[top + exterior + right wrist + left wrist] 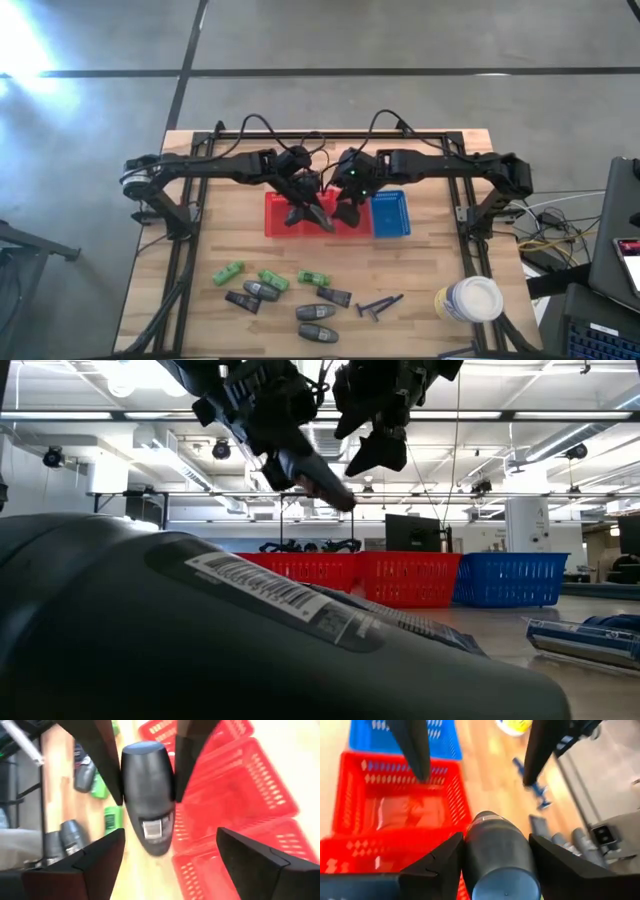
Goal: Pick & Place Travel size toiletries
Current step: Put the black deodorant into the left red bin
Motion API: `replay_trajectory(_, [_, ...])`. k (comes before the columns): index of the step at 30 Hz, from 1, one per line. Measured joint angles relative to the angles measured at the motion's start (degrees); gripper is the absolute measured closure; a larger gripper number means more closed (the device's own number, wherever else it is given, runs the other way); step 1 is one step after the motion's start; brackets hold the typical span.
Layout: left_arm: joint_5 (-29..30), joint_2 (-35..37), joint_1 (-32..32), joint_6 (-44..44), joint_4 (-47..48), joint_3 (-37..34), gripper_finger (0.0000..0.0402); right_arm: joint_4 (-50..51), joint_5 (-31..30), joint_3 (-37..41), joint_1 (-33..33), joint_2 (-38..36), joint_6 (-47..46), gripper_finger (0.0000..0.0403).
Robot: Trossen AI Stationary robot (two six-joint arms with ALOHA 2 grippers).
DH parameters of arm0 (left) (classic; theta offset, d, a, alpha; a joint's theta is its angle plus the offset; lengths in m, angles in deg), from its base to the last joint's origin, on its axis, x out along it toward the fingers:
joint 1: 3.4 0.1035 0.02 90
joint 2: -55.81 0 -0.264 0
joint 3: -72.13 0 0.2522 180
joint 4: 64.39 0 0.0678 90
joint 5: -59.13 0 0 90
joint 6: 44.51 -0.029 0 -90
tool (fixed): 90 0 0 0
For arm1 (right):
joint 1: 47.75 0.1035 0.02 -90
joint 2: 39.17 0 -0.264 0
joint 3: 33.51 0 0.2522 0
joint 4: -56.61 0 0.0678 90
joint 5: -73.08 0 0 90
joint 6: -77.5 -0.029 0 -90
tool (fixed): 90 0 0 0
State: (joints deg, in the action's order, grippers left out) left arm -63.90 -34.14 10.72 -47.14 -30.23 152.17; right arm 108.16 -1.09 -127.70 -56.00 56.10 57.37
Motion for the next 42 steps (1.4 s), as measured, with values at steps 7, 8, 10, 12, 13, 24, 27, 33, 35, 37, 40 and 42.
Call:
replay_trajectory(7, [5.01, 1.21, 0.02, -2.70, 7.17, 0.00, 0.0197, 1.50, -7.23, 0.00, 0.04, -3.46, 0.84, 0.0058])
replay_trajectory(8, [5.81, 1.90, 0.02, -3.04, 7.96, 0.00, 0.0197, 1.58, -8.34, 0.00, 0.04, -4.09, 0.84, 0.0055])
replay_trajectory(10, [8.07, 3.45, 0.04, -3.46, 9.79, 0.00, 0.0197, 2.49, -10.78, -0.02, 0.04, -5.60, 0.82, 0.0049])
replay_trajectory(12, [10.91, 5.29, 0.08, -3.99, 11.98, 0.00, 0.0197, 3.89, -13.42, 0.04, 0.04, -6.90, 0.78, 0.0045])
replay_trajectory(13, [12.17, 6.45, 0.08, -4.23, 13.23, -0.02, 0.0197, 4.49, -14.70, 0.25, 0.02, -7.65, 0.67, 0.0044])
replay_trajectory(24, [11.49, 15.63, 4.02, -9.94, 28.51, -5.58, 0.0197, 8.32, -17.41, 6.97, -0.96, -14.18, -3.61, 0.0062])
replay_trajectory(27, [6.12, 13.63, 6.36, -10.38, 27.75, -7.57, 0.0197, 7.80, -17.46, 8.89, -0.98, -14.46, -5.69, 0.0067])
replay_trajectory(33, [2.26, 5.46, 10.69, -11.53, 27.53, -5.07, 0.0197, 7.01, -17.33, 10.53, -0.92, -14.24, -8.45, 0.0062])
replay_trajectory(35, [3.59, 2.92, 11.04, -13.49, 27.70, -3.57, 0.0197, 6.59, -17.29, 10.56, -0.92, -14.17, -9.27, 0.0056])
replay_trajectory(37, [3.82, 0.17, 11.19, -15.24, 28.42, -1.83, 0.0197, 6.59, -17.10, 10.56, -0.92, -14.19, -9.88, 0.0050])
replay_trajectory(40, [1.55, -3.69, 11.27, -16.33, 31.26, 0.65, 0.0196, 6.57, -16.92, 10.56, -0.92, -14.22, -10.17, 0.0045])
replay_trajectory(42, [1.89, -5.84, 11.15, -16.67, 32.36, 1.65, 0.0191, 6.57, -16.89, 10.56, -0.92, -14.24, -10.68, 0.0044])
